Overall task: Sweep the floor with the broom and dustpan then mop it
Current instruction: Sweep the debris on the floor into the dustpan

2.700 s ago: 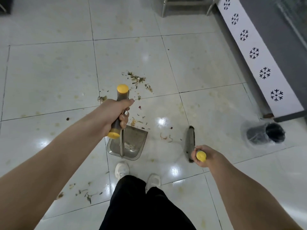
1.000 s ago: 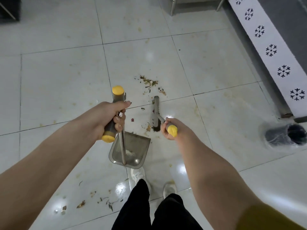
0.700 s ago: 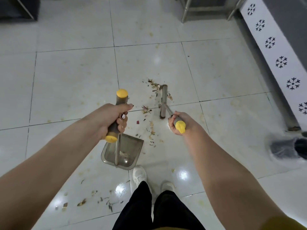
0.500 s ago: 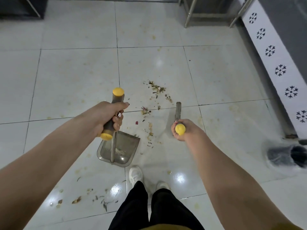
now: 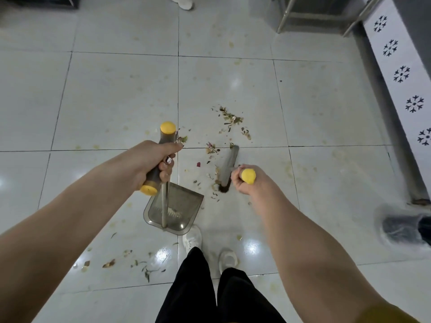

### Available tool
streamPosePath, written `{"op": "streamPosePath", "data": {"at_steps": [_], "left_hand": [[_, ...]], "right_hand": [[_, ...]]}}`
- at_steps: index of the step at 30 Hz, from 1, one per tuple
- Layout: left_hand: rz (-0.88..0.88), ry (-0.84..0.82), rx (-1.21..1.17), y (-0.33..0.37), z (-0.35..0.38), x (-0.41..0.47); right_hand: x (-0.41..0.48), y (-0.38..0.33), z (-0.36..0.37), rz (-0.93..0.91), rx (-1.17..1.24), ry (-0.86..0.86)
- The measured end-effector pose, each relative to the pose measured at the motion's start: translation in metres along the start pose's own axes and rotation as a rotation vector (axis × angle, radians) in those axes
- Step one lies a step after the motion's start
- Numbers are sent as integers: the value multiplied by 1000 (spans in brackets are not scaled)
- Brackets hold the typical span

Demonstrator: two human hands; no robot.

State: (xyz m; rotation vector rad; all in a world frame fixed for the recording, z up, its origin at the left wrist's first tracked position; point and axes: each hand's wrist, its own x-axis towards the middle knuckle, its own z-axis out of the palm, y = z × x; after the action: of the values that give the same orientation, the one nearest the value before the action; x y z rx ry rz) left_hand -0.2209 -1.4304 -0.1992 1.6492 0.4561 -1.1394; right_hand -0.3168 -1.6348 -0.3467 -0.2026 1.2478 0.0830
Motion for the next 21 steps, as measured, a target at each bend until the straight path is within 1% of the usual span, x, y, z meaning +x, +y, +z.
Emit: {"op": "streamPosePath", "data": {"at_steps": [3, 6, 9, 15, 18, 21], "left_hand": [[-15, 14, -29, -1, -11, 2], [-15, 28, -43, -1, -21, 1], [-14, 29, -70, -1, -26, -2], [18, 61, -137, -9, -30, -24], [48, 92, -169, -19, -25, -39], [87, 121, -206, -35, -14, -57]], "right_hand": [[-1, -18, 14, 3, 73, -87], [-4, -22, 33, 17, 56, -139], [-5, -22, 40, 27, -73, -126], [-7, -41, 24, 81, -483, 1], [-16, -47, 17, 105, -522, -4], [-33, -44, 7, 175, -591, -20]]}}
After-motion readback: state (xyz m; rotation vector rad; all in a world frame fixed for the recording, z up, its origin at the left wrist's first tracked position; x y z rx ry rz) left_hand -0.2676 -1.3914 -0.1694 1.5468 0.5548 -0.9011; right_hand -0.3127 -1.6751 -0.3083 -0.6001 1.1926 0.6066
